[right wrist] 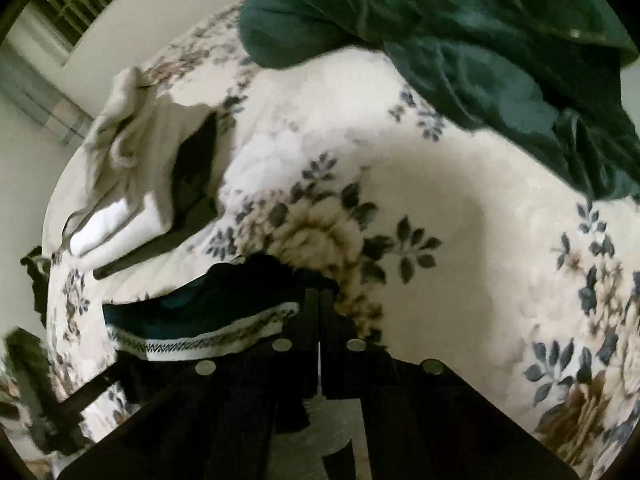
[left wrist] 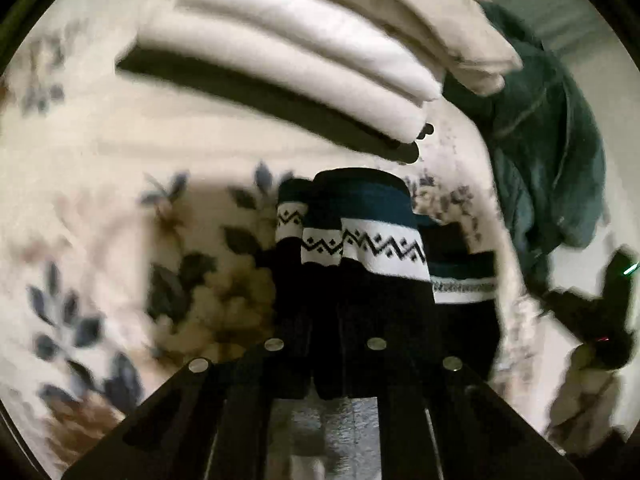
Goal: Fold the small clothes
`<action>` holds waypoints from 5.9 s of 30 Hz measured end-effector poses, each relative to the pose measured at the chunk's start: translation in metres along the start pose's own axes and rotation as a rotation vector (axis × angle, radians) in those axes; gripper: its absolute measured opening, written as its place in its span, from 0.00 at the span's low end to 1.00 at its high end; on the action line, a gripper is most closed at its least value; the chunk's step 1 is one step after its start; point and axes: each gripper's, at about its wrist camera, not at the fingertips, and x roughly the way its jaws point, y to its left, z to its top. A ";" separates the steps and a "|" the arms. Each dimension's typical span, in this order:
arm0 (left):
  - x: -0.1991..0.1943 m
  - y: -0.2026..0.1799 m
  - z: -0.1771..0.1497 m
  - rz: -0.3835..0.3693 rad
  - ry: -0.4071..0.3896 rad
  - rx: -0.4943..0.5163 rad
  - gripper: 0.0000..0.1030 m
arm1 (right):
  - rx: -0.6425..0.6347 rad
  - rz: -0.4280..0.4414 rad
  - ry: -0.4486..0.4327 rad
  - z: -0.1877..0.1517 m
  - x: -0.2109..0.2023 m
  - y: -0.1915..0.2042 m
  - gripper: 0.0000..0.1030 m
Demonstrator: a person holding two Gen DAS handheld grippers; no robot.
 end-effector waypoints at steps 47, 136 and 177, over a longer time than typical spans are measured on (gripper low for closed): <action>-0.037 0.006 -0.145 -0.089 0.119 0.024 0.35 | 0.045 0.113 0.314 -0.142 0.012 -0.044 0.10; -0.026 -0.002 -0.134 0.192 -0.058 -0.126 0.20 | -0.149 -0.028 0.287 -0.176 -0.023 -0.065 0.06; -0.039 0.008 -0.134 0.122 -0.061 -0.167 0.19 | -0.063 0.061 0.206 -0.084 0.022 -0.015 0.06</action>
